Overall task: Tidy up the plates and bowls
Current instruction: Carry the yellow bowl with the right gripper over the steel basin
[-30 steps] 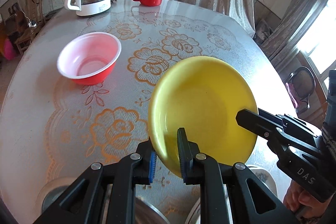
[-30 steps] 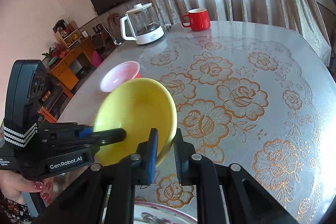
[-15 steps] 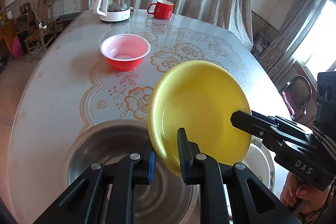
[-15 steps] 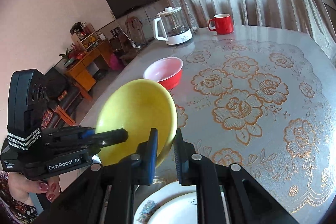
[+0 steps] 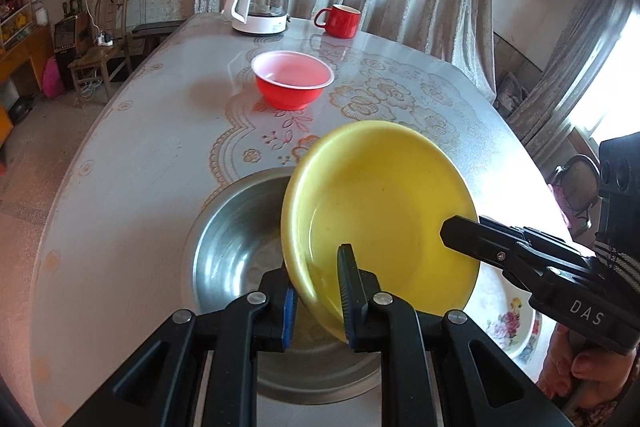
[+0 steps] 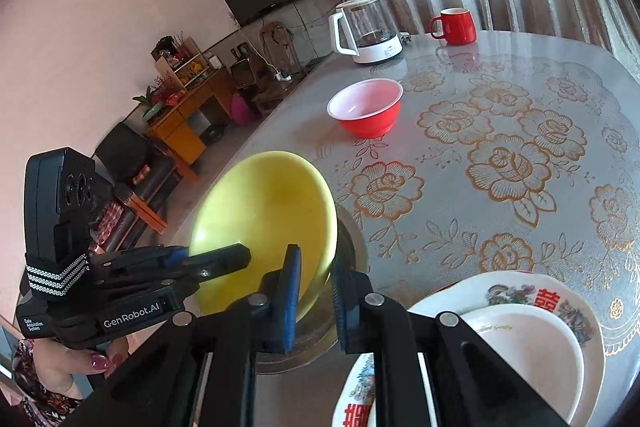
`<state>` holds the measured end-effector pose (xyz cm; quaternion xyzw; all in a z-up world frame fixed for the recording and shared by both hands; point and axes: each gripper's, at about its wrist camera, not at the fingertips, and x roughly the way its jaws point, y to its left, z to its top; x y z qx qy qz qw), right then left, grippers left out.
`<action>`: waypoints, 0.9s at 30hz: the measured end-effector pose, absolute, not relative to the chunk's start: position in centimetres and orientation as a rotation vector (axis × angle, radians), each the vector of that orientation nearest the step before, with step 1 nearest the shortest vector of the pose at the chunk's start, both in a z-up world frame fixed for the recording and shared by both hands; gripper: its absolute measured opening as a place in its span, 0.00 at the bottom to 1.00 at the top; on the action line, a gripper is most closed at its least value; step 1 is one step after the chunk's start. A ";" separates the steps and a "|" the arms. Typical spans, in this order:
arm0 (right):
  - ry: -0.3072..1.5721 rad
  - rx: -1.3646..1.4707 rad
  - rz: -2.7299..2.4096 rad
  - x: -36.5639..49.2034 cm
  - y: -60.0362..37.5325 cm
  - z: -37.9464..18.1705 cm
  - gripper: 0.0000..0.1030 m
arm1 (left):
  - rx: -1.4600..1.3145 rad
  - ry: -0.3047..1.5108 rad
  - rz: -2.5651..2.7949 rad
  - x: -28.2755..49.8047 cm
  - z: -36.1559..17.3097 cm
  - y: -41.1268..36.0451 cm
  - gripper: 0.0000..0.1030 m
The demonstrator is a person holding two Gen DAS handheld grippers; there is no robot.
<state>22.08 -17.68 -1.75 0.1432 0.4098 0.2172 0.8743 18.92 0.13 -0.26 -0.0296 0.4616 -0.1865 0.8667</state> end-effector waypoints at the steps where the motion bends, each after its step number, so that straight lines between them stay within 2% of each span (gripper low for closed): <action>1: 0.862 0.301 0.458 22.1 -17.4 -2.0 0.13 | -0.051 0.962 -0.382 18.7 -0.4 0.3 0.18; 27: 0.973 0.342 0.437 21.7 -15.2 -5.4 0.15 | -0.002 0.998 -0.351 18.0 -4.1 1.5 0.18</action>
